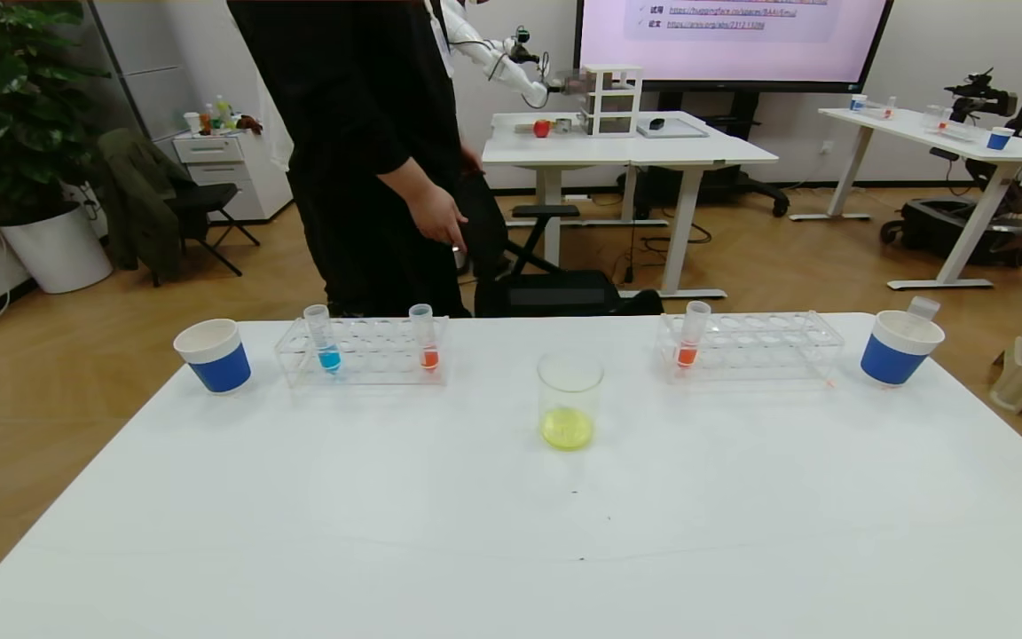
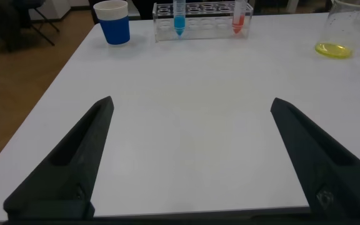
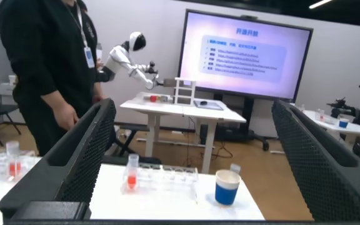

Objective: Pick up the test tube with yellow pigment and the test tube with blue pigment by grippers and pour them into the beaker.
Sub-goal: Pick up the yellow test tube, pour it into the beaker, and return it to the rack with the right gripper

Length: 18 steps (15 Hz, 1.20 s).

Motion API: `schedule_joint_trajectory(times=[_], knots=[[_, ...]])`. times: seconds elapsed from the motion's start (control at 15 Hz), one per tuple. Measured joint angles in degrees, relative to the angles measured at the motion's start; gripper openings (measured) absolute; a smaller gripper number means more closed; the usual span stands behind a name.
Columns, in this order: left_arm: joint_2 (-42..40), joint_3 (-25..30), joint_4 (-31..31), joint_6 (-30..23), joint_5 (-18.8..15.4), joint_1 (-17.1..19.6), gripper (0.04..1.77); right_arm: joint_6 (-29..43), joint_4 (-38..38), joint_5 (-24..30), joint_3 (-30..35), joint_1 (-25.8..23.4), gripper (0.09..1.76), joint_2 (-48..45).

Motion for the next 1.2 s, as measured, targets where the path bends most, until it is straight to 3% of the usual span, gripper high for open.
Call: schedule_joint_trajectory(times=[0.13,0.53,0.8,1.2], knots=[[0.0,0.0,0.0,0.0,0.0,0.0,1.75,-0.5,4.9,0.0,5.4,0.1,1.74,-7.0],[0.0,0.0,0.0,0.0,0.0,0.0,1.75,-1.9,4.4,0.1,23.5,0.2,1.74,-13.0],[0.0,0.0,0.0,0.0,0.0,0.0,1.75,-1.7,18.3,0.1,25.5,0.2,1.74,-13.2],[0.0,0.0,0.0,-0.3,0.1,0.0,1.75,0.1,17.5,-0.4,25.7,0.3,1.74,-13.2]])
